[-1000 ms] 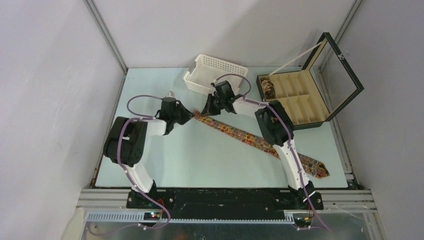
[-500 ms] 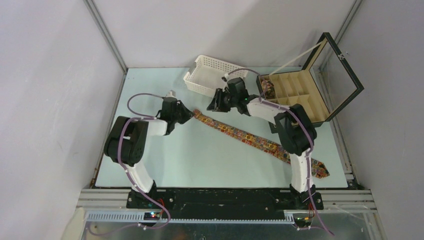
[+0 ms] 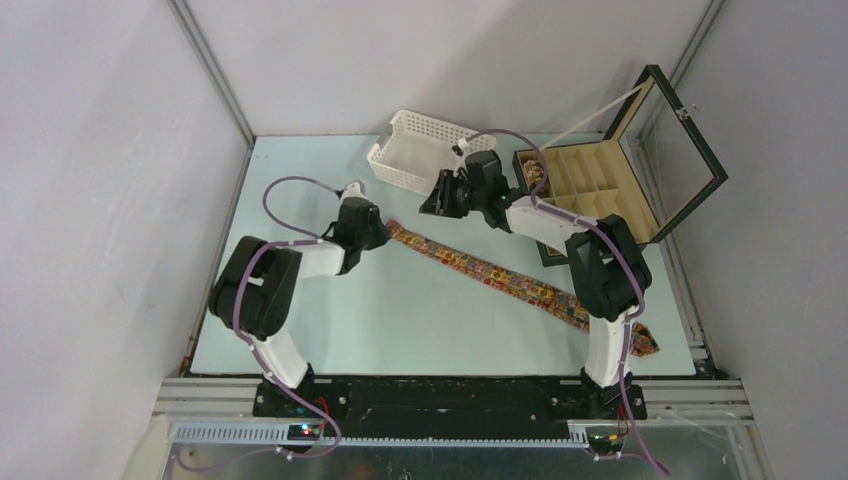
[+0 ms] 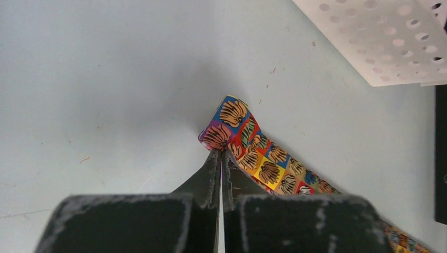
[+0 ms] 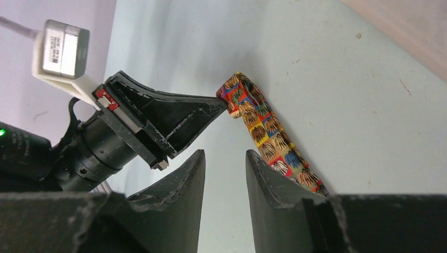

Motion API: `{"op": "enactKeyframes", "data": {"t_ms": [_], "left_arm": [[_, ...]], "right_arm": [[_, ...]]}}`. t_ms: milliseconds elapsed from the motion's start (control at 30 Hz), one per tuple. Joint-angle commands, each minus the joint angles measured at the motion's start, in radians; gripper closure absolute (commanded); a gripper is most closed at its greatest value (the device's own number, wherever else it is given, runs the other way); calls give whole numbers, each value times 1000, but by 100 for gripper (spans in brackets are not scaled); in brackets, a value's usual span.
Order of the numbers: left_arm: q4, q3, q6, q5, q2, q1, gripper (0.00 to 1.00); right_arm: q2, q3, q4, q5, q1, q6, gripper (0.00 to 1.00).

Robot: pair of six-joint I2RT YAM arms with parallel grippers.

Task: Roll the ties
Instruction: Roll the tie at the center of the board.

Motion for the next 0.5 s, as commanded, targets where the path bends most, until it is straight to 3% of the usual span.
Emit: {"op": "enactKeyframes", "data": {"t_ms": [0, 467], "left_arm": [[-19, 41, 91, -129, -53, -45, 100], [-65, 86, 247, -389, -46, -176, 100]], "right_arm": [[-24, -14, 27, 13, -1, -17, 63], [-43, -46, 37, 7, -25, -7, 65]]}}
